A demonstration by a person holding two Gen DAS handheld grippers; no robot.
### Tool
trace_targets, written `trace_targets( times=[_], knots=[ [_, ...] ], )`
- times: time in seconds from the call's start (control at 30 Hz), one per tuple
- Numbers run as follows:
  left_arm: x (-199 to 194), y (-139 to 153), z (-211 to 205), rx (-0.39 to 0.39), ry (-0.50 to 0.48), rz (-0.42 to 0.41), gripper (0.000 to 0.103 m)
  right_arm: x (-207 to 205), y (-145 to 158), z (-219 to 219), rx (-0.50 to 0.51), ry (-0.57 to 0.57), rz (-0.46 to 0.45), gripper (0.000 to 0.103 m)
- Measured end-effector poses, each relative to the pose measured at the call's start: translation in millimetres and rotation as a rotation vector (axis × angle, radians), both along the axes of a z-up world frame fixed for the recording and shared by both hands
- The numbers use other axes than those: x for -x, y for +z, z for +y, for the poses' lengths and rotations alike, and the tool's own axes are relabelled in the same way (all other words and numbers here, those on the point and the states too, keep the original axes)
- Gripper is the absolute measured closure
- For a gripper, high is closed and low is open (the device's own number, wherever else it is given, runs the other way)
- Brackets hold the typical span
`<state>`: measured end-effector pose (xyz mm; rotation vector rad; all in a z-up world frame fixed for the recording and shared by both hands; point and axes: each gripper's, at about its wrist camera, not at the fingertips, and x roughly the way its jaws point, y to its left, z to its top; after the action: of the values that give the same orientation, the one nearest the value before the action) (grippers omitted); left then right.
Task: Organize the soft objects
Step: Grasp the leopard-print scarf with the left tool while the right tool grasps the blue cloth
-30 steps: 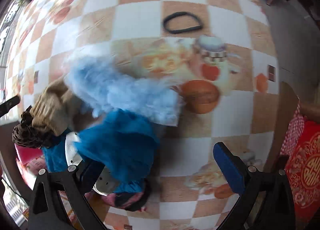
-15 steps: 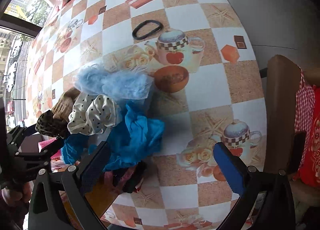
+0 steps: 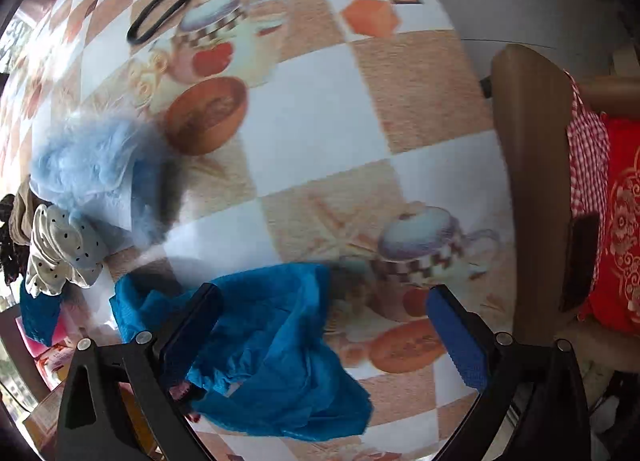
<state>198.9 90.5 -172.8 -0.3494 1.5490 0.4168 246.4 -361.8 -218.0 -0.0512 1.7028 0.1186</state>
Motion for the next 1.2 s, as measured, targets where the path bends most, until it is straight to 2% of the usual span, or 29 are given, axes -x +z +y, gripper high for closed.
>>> trace_targets(
  times=[0.17,0.3,0.4,0.57,0.67,0.83,0.9,1.03,1.17,1.2],
  knots=[
    [-1,-13,-6,0.023,-0.015,0.04,0.013,10,30,-22,-0.099,0.012,-0.061,0.0],
    [-6,-30,-16,0.056,0.005,0.051,0.013,23,37,5,-0.161,0.1,-0.06,0.0],
    [-9,-42,-22,0.064,-0.002,0.074,0.013,30,31,22,-0.105,0.163,-0.072,0.0],
    [-10,-63,-38,0.064,-0.026,0.104,0.013,35,5,9,-0.117,0.0,0.01,0.0],
    [-11,-75,-35,0.072,-0.026,0.106,0.011,38,-10,14,-0.076,0.014,0.024,0.0],
    [-3,-66,-26,0.042,-0.021,0.114,0.01,43,-16,41,0.015,0.06,-0.004,0.0],
    [5,-50,-25,0.018,-0.008,0.067,0.01,42,-18,58,0.019,0.054,-0.008,0.0],
    [15,-33,-22,0.051,-0.013,0.033,0.01,47,-17,68,0.021,0.059,-0.004,0.0],
    [10,-48,-38,0.061,-0.05,0.093,0.01,62,-7,65,0.021,0.063,-0.005,0.0],
    [3,-59,-40,0.073,-0.048,0.108,0.011,43,-12,63,0.02,0.066,-0.004,0.0]
  ],
)
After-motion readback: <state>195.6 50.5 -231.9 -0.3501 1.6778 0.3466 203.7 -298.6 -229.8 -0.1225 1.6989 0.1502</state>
